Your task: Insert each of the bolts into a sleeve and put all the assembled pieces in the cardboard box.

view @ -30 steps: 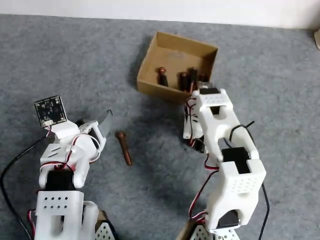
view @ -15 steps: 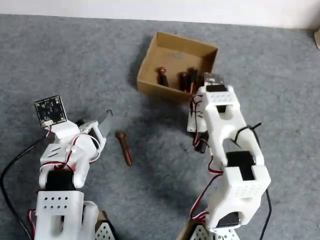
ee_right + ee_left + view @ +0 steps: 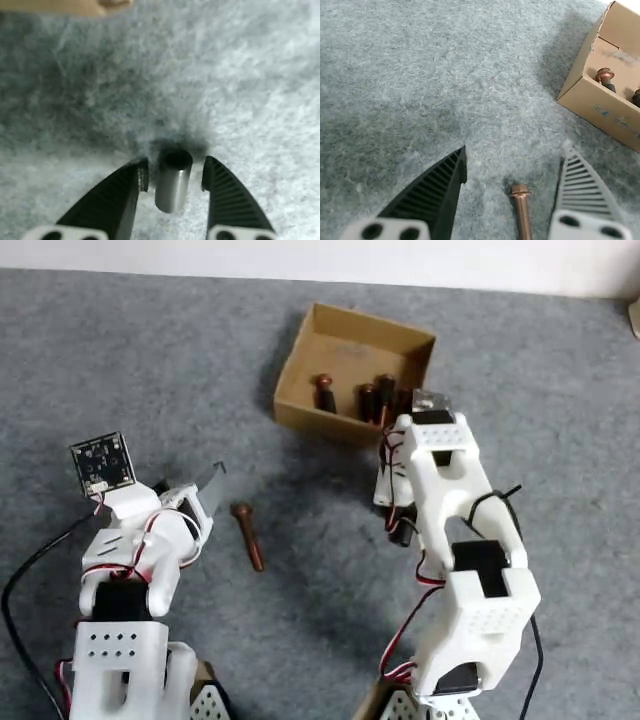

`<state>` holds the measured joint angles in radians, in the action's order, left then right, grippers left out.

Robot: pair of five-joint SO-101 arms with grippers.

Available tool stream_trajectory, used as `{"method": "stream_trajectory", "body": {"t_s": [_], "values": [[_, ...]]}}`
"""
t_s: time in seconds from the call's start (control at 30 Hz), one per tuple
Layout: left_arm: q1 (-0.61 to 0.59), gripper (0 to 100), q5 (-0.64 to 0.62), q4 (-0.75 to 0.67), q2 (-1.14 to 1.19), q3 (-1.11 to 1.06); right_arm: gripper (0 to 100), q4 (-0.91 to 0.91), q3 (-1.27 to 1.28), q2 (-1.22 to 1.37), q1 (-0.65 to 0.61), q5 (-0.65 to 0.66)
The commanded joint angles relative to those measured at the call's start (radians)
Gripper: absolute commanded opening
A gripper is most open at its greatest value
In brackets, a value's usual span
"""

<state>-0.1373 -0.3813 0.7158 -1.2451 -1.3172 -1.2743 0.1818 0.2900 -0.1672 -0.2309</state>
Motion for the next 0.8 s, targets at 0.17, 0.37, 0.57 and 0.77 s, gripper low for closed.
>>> {"method": "stream_trajectory", "body": {"t_s": [0.17, 0.37, 0.57, 0.77], "values": [[0.018, 29, 0.006, -0.023, -0.012, 0.008, 16.6, -0.033, -0.002, 0.027, -0.012, -0.008], [0.018, 29, 0.006, -0.023, -0.012, 0.008, 16.6, -0.033, -0.007, 0.145, -0.012, -0.008], [0.018, 29, 0.006, -0.023, -0.012, 0.008, 13.5, -0.028, -0.012, 0.157, -0.012, -0.008], [0.018, 29, 0.008, -0.023, -0.012, 0.008, 1.2, -0.039, -0.005, 0.159, -0.041, -0.008]]}}
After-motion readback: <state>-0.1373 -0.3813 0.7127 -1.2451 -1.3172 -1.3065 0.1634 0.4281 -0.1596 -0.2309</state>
